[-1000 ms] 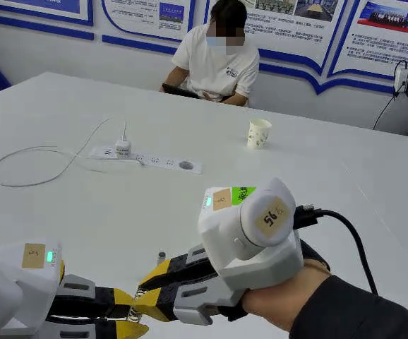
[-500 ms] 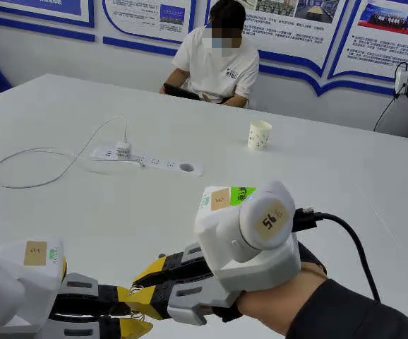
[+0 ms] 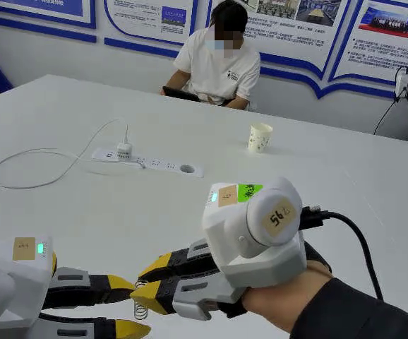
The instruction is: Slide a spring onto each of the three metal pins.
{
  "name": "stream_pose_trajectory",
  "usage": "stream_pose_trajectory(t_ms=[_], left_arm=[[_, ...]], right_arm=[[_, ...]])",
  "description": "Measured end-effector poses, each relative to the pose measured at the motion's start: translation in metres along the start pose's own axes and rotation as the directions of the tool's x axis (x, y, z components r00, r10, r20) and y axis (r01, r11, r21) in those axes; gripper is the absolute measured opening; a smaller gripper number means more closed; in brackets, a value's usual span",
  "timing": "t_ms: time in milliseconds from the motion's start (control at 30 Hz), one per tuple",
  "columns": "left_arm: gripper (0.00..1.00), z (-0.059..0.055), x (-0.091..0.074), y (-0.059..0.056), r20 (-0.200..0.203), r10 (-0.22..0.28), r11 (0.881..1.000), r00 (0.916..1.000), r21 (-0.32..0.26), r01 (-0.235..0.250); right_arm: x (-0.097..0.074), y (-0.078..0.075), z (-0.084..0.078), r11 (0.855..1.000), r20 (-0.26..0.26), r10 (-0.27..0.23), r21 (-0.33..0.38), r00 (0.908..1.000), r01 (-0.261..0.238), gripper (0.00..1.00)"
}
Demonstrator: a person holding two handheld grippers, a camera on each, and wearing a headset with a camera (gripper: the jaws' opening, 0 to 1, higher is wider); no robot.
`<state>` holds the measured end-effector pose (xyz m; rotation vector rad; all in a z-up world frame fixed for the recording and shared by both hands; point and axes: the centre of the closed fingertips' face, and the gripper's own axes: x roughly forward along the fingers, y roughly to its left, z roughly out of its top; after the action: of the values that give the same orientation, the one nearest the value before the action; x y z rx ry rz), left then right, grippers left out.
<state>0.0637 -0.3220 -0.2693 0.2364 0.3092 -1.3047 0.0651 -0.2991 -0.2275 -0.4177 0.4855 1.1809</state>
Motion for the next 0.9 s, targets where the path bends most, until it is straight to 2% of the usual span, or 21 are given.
stream_pose_trajectory(t_ms=[300, 567, 900], left_arm=[[0.43, 0.002, -0.007, 0.007, 0.024, 0.039, 0.999, 0.9990, -0.036, -0.038], [0.48, 0.001, -0.011, 0.011, 0.032, 0.065, 0.996, 0.9974, -0.061, -0.062], [0.53, -0.001, -0.014, 0.016, 0.039, 0.085, 0.993, 0.9956, -0.084, -0.082]], right_arm=[[-0.007, -0.010, -0.001, 1.000, 0.003, -0.030, 0.008, 0.9995, 0.030, 0.11], [-0.013, -0.026, 0.000, 0.998, 0.017, -0.066, 0.022, 0.9977, 0.065, 0.11], [-0.019, -0.054, 0.009, 0.989, 0.055, -0.144, 0.038, 0.9881, 0.142, 0.11]])
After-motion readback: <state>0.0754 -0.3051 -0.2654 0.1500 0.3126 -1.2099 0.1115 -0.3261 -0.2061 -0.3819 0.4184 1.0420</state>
